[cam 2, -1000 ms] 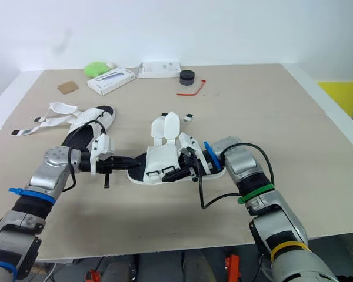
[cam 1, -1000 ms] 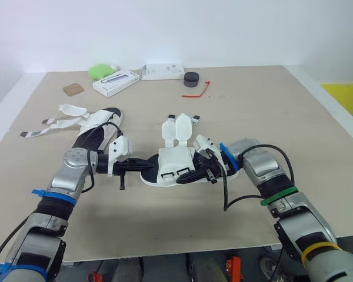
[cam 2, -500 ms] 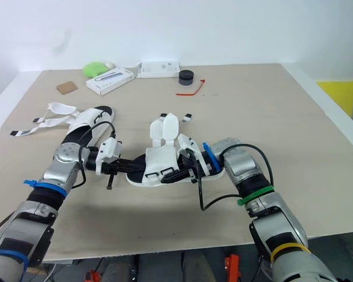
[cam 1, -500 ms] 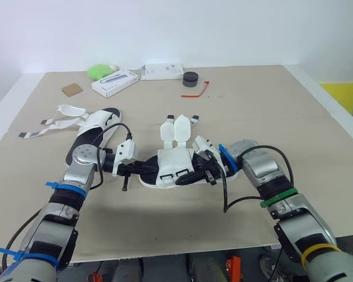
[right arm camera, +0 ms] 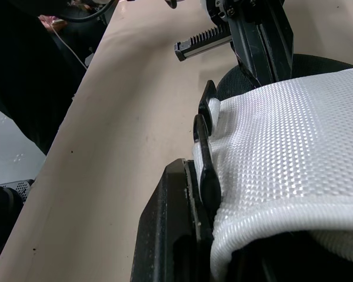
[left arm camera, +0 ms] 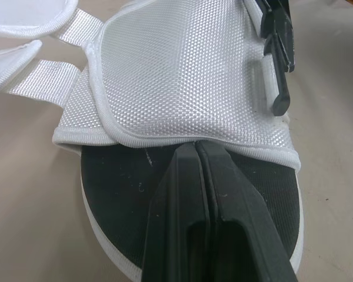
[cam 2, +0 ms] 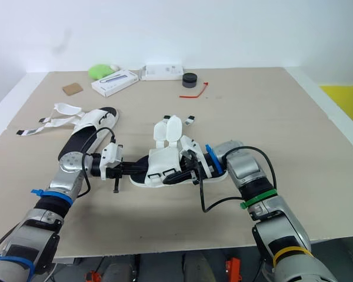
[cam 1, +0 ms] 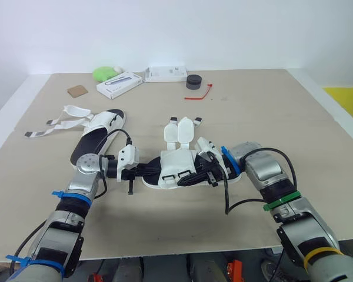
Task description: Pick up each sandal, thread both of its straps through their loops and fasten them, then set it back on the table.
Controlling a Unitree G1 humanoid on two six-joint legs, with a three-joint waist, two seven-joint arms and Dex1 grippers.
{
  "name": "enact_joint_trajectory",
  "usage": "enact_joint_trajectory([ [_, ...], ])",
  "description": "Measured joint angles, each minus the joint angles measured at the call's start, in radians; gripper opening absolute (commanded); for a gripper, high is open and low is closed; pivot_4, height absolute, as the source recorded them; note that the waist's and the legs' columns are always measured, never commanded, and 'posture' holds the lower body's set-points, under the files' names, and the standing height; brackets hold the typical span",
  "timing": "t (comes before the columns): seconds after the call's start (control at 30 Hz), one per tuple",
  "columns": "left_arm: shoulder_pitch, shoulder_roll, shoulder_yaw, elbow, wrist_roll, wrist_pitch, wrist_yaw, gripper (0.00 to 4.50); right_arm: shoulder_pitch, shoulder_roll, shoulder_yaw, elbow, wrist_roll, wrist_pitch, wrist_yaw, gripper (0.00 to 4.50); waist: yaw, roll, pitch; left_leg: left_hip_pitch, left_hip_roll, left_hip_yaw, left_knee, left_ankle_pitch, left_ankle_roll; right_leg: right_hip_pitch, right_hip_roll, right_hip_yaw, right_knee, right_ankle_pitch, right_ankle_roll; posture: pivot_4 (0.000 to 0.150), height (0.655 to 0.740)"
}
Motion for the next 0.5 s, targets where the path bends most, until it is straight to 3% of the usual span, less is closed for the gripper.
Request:
enact_joint_trajectory([
  [0.27,-0.018,0.005,-0.001,0.043,0.001,-0.024,-0.036,0.05,0.000,0.005,0.000,-0.001,0.000,0.008,-0.003,0.00,0.000,0.000,-0.003,0.001,0.000,0.000,-0.001,0.000,0.000,0.000,0.000,0.000,0.000,-0.001,0.000,0.150,0.7400],
  [0.4,-0.030,0.013,-0.004,0.070,0.013,-0.049,-0.059,0.00,-0.009,0.016,-0.014,0.000,0.023,0.050,0.002,1.40,-0.002,0.004,-0.007,0.001,0.000,0.000,-0.002,-0.001,0.000,0.000,0.000,0.000,0.000,-0.001,0.000,0.150,0.7400],
  [0.5,-0.033,0.014,-0.007,0.076,0.023,-0.055,-0.059,0.00,-0.017,0.010,-0.026,-0.001,0.043,0.084,0.013,2.80,-0.002,0.006,-0.011,0.002,0.000,0.000,-0.002,-0.001,0.000,0.000,0.000,0.000,0.000,-0.002,-0.001,0.150,0.7400],
])
